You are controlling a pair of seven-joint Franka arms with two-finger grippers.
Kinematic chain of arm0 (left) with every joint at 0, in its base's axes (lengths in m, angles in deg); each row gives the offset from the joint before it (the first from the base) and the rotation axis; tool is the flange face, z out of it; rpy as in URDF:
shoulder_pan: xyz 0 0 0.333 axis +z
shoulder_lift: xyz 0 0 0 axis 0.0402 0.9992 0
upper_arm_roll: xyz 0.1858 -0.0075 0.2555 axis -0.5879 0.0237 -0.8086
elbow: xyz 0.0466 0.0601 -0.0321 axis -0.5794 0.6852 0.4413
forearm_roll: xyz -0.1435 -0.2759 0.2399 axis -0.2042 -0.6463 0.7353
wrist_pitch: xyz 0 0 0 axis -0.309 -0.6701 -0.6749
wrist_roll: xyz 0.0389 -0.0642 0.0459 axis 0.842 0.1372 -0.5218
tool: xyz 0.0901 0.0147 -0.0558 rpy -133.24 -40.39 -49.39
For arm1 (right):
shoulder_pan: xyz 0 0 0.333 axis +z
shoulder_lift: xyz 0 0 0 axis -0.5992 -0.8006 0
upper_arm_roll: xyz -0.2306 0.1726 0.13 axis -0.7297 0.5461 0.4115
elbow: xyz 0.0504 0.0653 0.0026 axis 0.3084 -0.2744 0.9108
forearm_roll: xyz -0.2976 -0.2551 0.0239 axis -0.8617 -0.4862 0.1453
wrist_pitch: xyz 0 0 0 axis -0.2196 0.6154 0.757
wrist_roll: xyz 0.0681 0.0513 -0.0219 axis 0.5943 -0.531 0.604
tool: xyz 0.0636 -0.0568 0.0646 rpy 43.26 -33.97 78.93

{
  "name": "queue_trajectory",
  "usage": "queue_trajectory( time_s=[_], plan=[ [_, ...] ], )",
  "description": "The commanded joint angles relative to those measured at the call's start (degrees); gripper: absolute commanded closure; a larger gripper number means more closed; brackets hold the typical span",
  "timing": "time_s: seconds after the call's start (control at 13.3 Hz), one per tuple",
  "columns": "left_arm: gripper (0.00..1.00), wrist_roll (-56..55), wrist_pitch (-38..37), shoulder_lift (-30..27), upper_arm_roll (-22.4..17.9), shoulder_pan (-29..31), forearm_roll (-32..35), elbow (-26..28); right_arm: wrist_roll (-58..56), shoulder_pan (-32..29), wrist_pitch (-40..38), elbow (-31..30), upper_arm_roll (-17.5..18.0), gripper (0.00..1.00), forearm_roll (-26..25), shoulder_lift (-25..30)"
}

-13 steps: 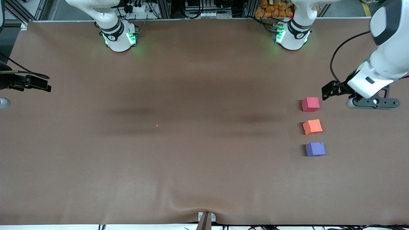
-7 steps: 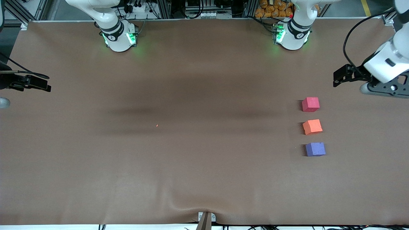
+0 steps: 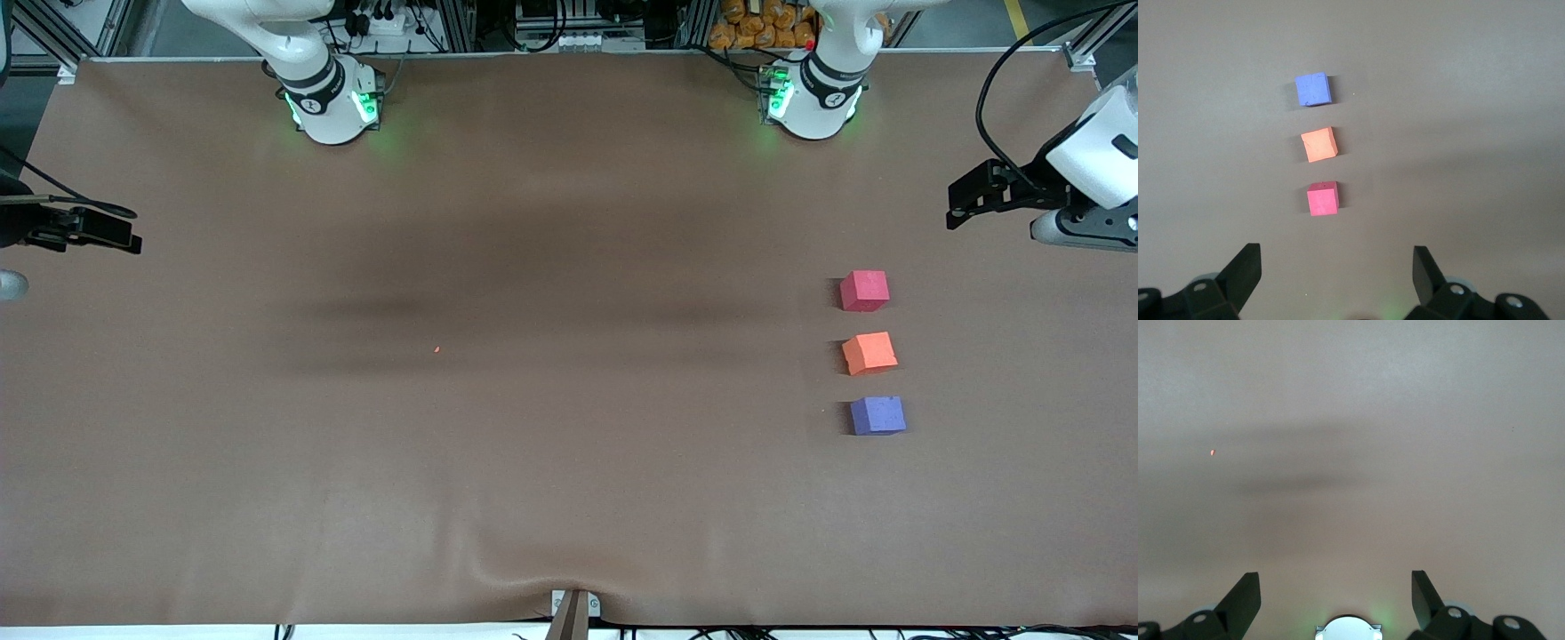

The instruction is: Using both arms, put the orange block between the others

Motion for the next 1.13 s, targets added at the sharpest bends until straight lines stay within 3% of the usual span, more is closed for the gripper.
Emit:
queue_trajectory(
  time_s=[0.0, 1.05],
  plan=[
    [0.00, 0.75, -1.50, 0.99, 0.31, 0.13, 0.42, -2.02, -0.31, -0.66, -2.45, 1.96, 0.34, 0.00, -0.16, 0.64],
    [0.00, 0.22, -1.50, 0.90, 0.31, 0.04, 0.24, -2.02, -0.40, -0.92, -3.43, 2.14, 0.25, 0.00, -0.42, 0.73]
  ],
)
